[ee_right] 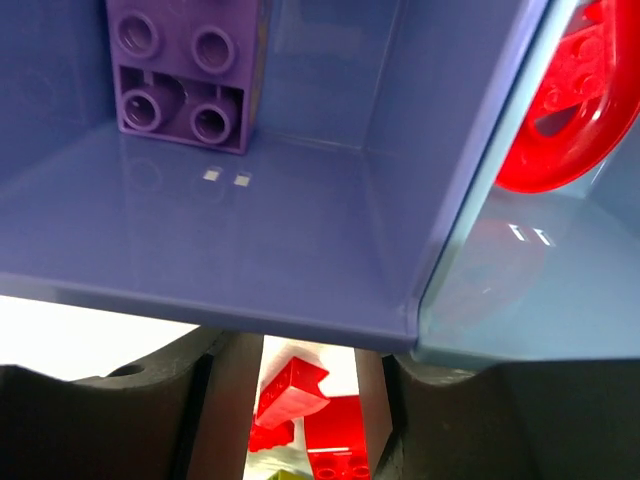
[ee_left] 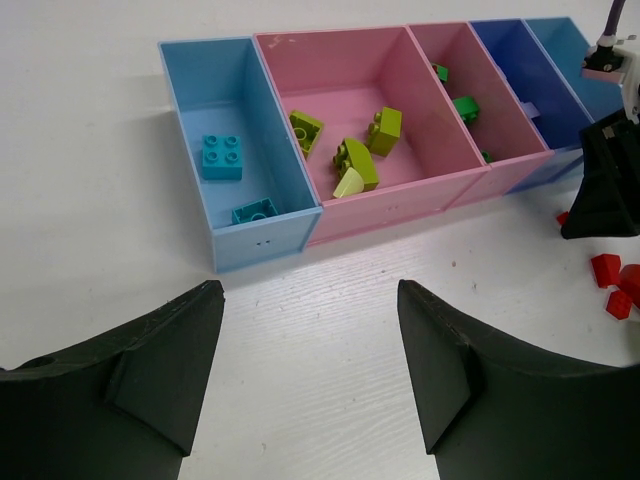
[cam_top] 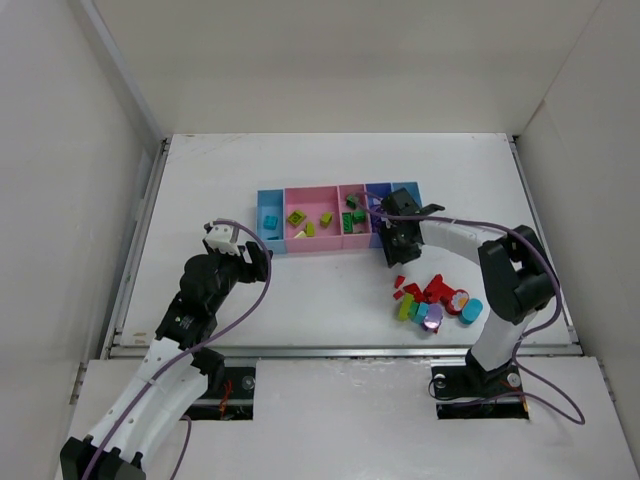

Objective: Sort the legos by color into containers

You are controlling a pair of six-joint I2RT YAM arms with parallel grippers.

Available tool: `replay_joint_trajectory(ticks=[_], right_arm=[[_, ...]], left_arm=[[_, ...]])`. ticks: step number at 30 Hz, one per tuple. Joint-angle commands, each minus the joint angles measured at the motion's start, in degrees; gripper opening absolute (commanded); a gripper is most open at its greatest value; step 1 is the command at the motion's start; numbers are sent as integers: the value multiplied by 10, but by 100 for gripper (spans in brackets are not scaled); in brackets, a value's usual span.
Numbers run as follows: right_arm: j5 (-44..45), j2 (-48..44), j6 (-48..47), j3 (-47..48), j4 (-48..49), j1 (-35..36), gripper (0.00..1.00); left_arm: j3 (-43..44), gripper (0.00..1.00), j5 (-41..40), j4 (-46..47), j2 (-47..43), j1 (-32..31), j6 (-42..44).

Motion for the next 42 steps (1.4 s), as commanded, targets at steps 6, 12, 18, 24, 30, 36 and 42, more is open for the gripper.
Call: replay_joint_trajectory(ticks=[6,12,18,24,30,36,42], right_arm=[[10,18,5,15,47,22,39],[10,24,11,21,47,28,6],[-10,-17,-5,21,42,59,0],[-80,-104,-29,21,72,80,0],[-65,-153,29,43,103,19,0],[22,-71,42,109,57,-62,0],[28,-29,56,123,63,-94,0]], left_arm=[[-4,67,1,27,-9,2,0],[-4,67,1,27,-9,2,0],[-4,67,1,27,-9,2,0],[-4,67,1,27,-9,2,0],[-4,67,1,27,-9,2,0],[-4,67,1,27,-9,2,0],[-4,67,1,27,-9,7,0]])
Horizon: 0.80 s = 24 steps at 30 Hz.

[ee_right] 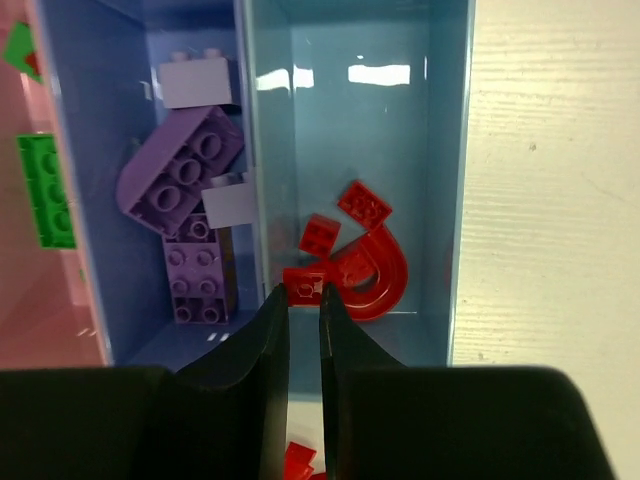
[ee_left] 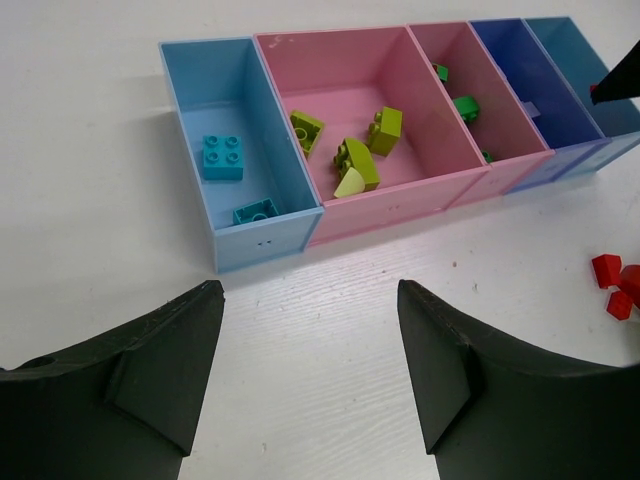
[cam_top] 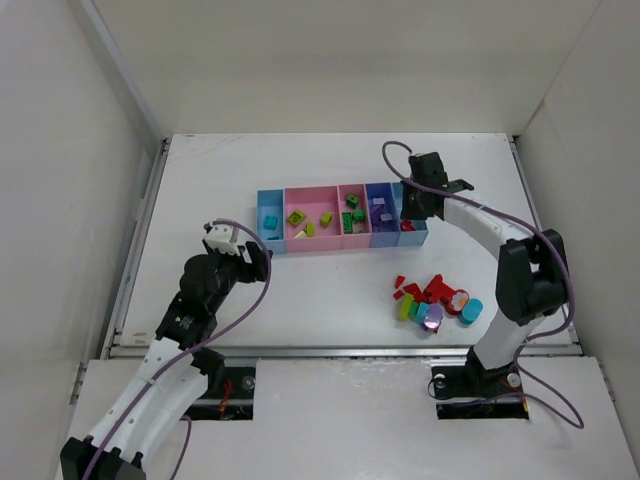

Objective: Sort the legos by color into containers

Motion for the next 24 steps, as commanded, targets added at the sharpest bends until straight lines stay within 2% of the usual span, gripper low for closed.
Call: replay_joint_trajectory(ticks=[1,7,13,20,24], right_arm=[[16,14,24,19,-1,-6,0],[-10,20,50,-20,5,-6,0],[-17,-15,65,-76,23,-6,0],[-23,-34,71,-82,17,-6,0],[-23,-39,71,-82,17,-6,20]], left_arm=[[-4,67,1,27,-9,5,0],[-4,67,1,27,-15,5,0],[-4,67,1,27,-15,5,0],[-9,67,1,32,-15,5,0],[-9,67,1,32,-15,5,0]])
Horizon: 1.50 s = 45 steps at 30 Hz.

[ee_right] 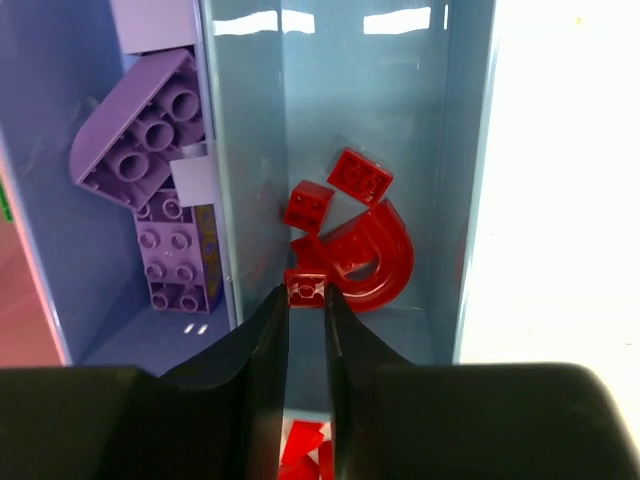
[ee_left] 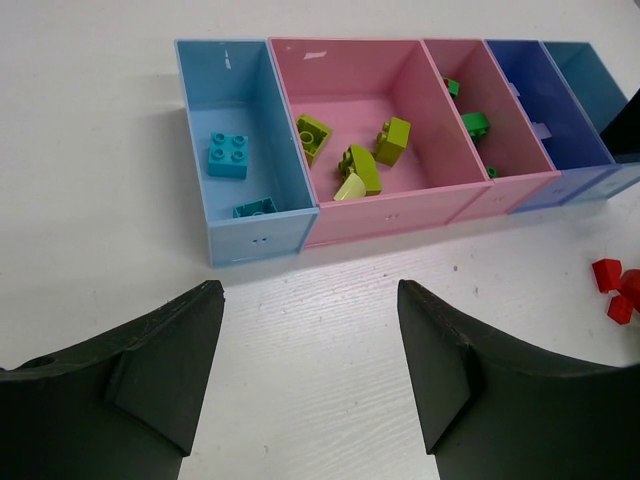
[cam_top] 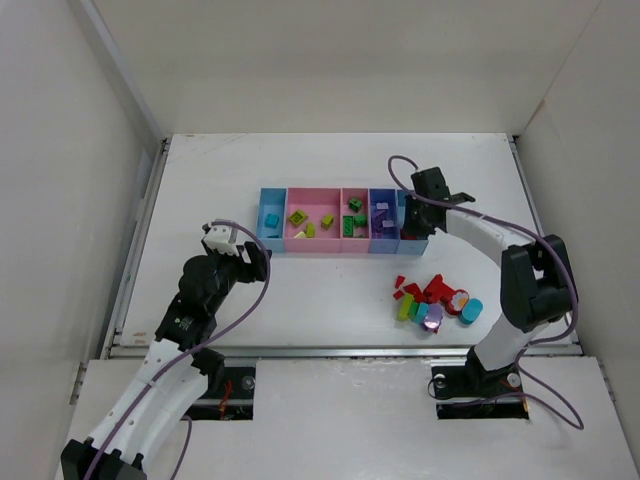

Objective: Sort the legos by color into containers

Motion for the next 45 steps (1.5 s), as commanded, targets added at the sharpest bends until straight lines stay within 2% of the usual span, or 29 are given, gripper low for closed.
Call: replay_joint_trajectory(ticks=[1,5,6,10,17,22,25,32,40,45], right_arm=[[-5,-24,2,7,6,-3,24],[6,-35,-22,38,-14,-3,40],[12,-35,-34,43,-14,-3,50],[35,-66,-67,72,-46,3,68],[95,-142,-76,59,-102,67,68],[77,-153,16,-19,-158,120,68],[71,-158,68,-62,-148,147,77],[77,-112,90,-103,-94,159,77],[77,-46,65,-92,-50,159,66],[77,-38,65,-98,-45,159,51]], left_arm=[[-6,67,1,29,-8,3,0],[-6,67,1,29,-8,3,0],[-6,67,1,29,-8,3,0],[-6,67,1,29,-8,3,0],[-6,67,1,29,-8,3,0],[-6,67,1,29,-8,3,0],[-6,67,1,29,-8,3,0],[-6,67,1,29,-8,3,0],[-6,67,1,29,-8,3,0],[-6,67,1,29,-8,3,0]])
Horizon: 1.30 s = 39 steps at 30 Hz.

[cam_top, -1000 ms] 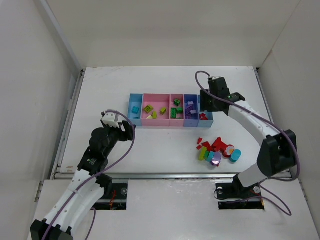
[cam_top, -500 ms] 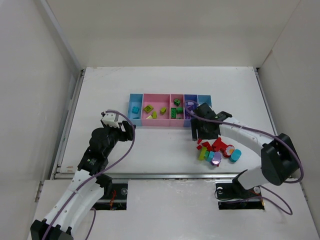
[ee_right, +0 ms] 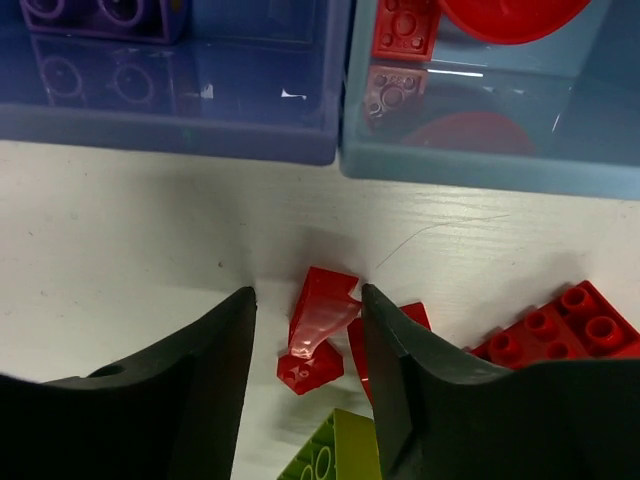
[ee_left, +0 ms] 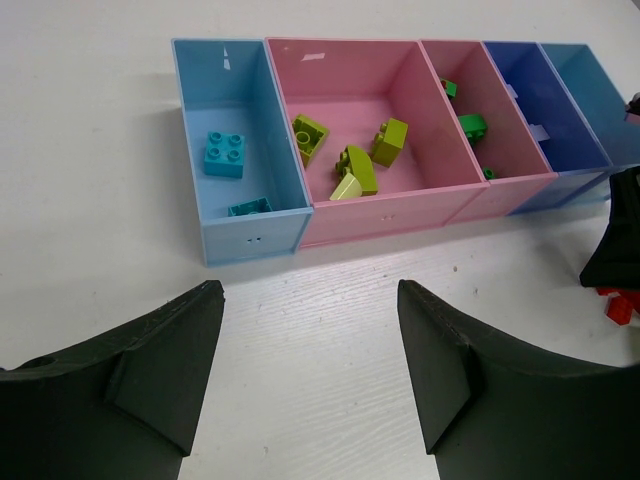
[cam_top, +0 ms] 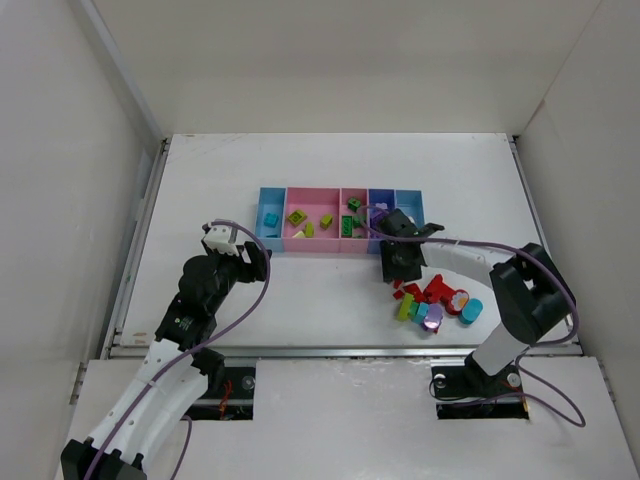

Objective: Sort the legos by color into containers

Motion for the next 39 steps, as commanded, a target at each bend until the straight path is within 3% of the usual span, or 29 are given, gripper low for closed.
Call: replay_joint_trajectory(ticks=[1,5,7,10,18,23,29,33,39], right_arm=[[0,-6,-1,11,34,2,51],[-11,-1,-6,-2,45,2,31],[-18,5,-12,-2,52,2,12],[-25,-2,-26,3,64,9,0],[-46,-95,-100,65,75,26,0],[37,-158,-105,100,82,-9,3],[24,-66,-135,168,37,-117,1],[16,-13,-155,211,42,-123,3],[26,40,-155,239,28,-134,14]], left_arm=[[-6,67,1,28,-8,3,0],[-6,67,1,28,-8,3,0],[-6,67,1,28,-8,3,0],[-6,67,1,28,-8,3,0],[-6,68,1,28,-8,3,0],[-6,68,1,28,-8,3,0],[-6,68,1,28,-2,3,0],[-6,68,1,28,-2,3,0],[-6,68,1,28,-2,3,0]])
